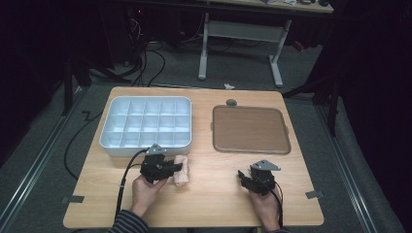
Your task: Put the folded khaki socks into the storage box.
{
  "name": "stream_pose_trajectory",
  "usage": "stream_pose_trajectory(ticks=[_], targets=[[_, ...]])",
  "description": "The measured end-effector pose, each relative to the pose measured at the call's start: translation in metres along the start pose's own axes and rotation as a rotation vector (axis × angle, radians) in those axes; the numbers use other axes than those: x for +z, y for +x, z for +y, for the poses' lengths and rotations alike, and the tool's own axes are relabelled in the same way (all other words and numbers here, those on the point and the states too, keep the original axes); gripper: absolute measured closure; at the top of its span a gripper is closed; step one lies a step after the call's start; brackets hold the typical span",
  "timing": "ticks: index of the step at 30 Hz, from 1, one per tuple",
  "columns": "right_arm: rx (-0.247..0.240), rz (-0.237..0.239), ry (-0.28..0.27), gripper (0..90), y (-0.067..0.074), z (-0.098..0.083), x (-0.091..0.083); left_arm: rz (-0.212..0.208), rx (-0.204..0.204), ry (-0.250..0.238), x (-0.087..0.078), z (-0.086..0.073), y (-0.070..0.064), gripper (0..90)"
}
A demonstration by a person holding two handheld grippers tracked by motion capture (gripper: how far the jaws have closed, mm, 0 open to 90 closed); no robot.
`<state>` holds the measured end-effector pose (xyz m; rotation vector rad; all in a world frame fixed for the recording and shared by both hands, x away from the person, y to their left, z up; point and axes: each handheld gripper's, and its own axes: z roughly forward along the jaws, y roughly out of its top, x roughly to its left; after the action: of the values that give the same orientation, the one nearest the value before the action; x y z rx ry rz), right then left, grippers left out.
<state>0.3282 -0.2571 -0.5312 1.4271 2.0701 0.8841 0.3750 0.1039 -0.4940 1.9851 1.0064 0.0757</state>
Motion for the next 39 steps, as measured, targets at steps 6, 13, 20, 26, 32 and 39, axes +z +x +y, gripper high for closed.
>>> stream_pose_trajectory(ticks=[6,13,20,26,32,39], targets=[[0.000,0.001,0.000,44.4,0.000,0.000,0.000,0.008,-0.005,-0.009,-0.005,-0.001,0.003,71.4],[0.000,0.000,0.000,44.5,0.000,0.000,0.000,0.012,-0.023,-0.022,-0.012,-0.001,0.007,71.4],[0.000,0.000,0.000,44.4,0.000,0.000,0.000,0.011,-0.031,-0.037,-0.018,-0.002,0.009,71.4],[0.000,0.000,0.000,44.4,0.000,0.000,0.000,0.007,-0.045,-0.047,-0.023,-0.003,0.013,71.4],[0.000,0.000,0.000,44.4,0.000,0.000,0.000,0.006,-0.051,-0.049,-0.026,-0.003,0.016,71.4],[0.000,0.000,0.000,44.4,0.000,0.000,0.000,0.014,-0.061,-0.055,-0.030,-0.004,0.019,71.7]])
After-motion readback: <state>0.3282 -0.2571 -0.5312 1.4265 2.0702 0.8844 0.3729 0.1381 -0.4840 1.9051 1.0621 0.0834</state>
